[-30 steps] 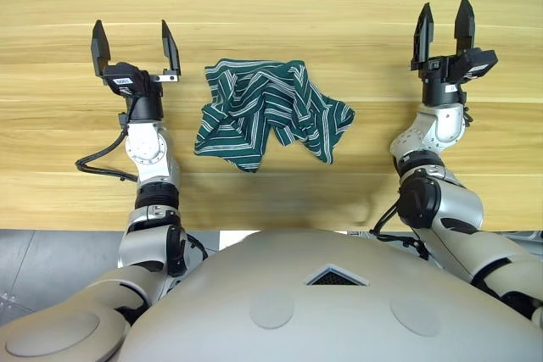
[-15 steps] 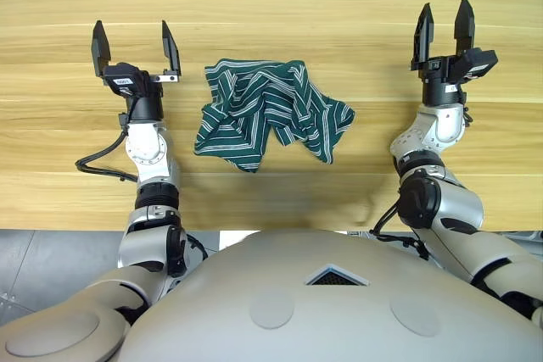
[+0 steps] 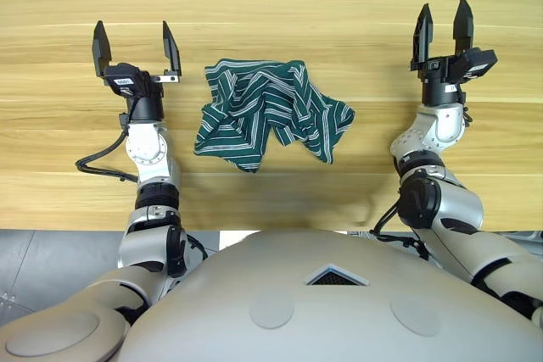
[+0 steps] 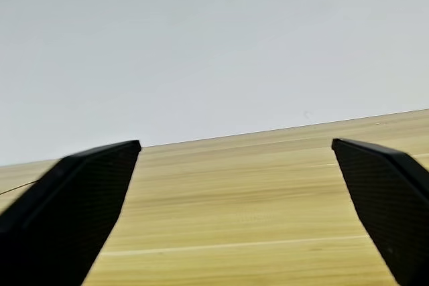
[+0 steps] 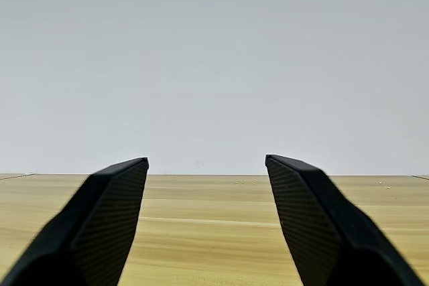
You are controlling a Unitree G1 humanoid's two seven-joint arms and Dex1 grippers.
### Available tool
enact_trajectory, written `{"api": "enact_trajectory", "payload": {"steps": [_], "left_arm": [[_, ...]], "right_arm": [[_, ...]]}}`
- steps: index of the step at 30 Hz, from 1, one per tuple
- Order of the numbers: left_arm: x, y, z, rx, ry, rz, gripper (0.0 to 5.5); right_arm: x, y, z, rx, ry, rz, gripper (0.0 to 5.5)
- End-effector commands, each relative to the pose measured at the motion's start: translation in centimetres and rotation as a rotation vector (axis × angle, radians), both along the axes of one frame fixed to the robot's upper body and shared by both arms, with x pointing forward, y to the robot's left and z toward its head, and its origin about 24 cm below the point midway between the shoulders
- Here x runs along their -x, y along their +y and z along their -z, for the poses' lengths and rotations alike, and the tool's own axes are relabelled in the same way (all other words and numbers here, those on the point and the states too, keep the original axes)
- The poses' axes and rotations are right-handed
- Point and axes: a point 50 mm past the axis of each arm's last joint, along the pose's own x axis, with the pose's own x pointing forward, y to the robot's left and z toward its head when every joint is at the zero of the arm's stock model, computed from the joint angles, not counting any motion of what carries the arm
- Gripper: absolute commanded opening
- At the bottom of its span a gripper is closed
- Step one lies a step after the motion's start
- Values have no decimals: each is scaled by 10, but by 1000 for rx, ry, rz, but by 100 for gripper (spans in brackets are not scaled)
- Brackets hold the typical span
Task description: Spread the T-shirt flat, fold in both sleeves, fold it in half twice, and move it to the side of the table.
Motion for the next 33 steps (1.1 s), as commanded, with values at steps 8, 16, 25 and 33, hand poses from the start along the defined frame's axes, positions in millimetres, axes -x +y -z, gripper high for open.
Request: {"api": "enact_trajectory", "payload": {"steps": [8,16,25,33], "left_arm": [[4,10,-26,166,45,263,516],[100,4,-116,76,163,470,516],[147,-49,-87,78,599,531,516],[140,-65,-79,61,695,582,516]], "right_arm": [[-14,5,-17,209,23,-156,326],[83,26,-81,390,106,-540,326],[148,85,-52,381,562,-811,326],[150,104,-54,319,673,-905,326]]}}
